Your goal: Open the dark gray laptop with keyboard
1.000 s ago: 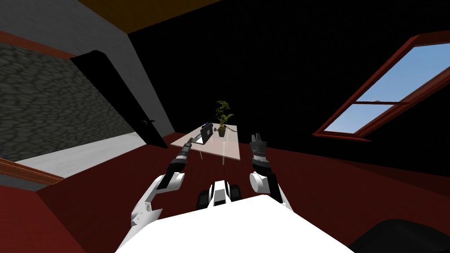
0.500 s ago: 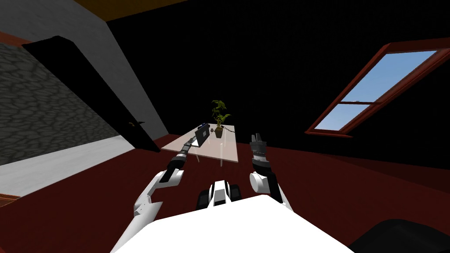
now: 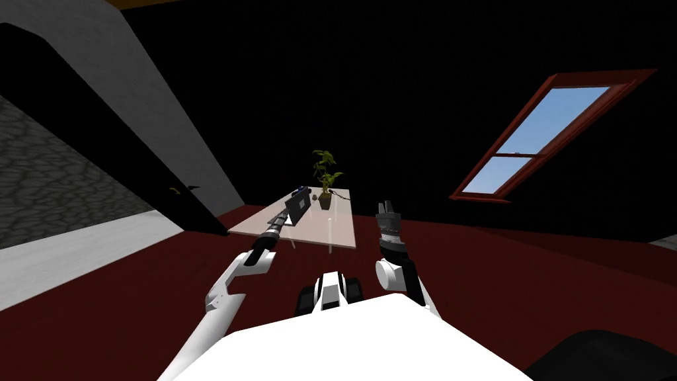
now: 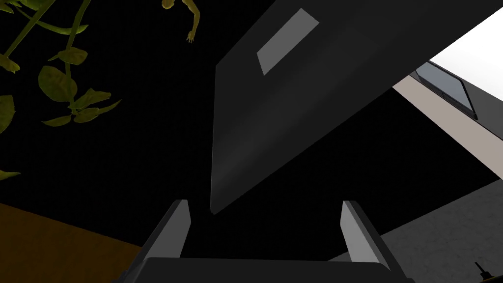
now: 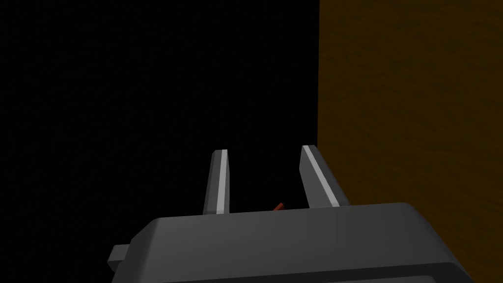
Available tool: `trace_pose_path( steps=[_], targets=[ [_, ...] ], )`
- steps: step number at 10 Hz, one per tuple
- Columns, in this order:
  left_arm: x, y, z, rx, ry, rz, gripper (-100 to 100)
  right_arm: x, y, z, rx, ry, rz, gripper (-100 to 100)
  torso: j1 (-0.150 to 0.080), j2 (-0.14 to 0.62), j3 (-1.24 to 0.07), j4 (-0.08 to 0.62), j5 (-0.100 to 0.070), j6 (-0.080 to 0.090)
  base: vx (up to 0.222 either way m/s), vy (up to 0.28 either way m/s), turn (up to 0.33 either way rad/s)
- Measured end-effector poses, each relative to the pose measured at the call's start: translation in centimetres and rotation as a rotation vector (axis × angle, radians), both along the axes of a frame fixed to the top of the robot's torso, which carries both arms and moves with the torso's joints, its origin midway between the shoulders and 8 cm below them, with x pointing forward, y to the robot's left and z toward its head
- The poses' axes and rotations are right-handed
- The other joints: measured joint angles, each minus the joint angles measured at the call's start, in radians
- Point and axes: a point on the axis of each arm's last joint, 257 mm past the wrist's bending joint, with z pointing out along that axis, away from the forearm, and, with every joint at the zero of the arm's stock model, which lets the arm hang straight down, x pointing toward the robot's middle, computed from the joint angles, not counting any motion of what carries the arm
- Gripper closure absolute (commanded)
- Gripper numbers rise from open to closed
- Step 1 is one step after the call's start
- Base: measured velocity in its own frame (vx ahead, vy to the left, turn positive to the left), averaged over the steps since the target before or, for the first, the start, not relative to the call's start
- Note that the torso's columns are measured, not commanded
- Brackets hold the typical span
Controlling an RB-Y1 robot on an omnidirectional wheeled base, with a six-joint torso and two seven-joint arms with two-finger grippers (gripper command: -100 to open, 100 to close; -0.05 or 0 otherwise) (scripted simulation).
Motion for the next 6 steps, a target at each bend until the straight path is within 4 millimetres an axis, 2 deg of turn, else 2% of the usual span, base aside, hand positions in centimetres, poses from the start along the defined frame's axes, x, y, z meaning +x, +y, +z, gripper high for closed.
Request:
trace_pose_path(
  steps=[2, 4, 5, 6],
  targets=[
    [0.8, 1.6, -0.7, 0.033, 0.036, 0.028, -100, 0.0, 0.0, 0.0, 0.0, 0.0, 0.0, 0, 0.0, 0.001, 0.0, 0.0, 0.0, 0.0, 0.055, -0.02, -0.091],
    [1.2, 2.2, -1.0, 0.045, 0.053, 0.041, -100, 0.0, 0.0, 0.0, 0.0, 0.0, 0.0, 0, 0.001, 0.002, 0.001, 0.001, 0.0, 0.0, 0.015, -0.003, -0.007],
    [1.2, 2.1, -1.0, 0.044, 0.053, 0.041, 100, 0.0, 0.0, 0.0, 0.0, 0.0, 0.0, 0, 0.001, 0.002, 0.002, 0.001, 0.0, 0.0, 0.0, 0.0, 0.0],
    [1.2, 2.2, -1.1, 0.044, 0.053, 0.041, 100, 0.0, 0.0, 0.0, 0.0, 0.0, 0.0, 0, 0.0, 0.001, 0.001, 0.001, 0.0, 0.0, -0.014, 0.055, -0.016]
  ],
)
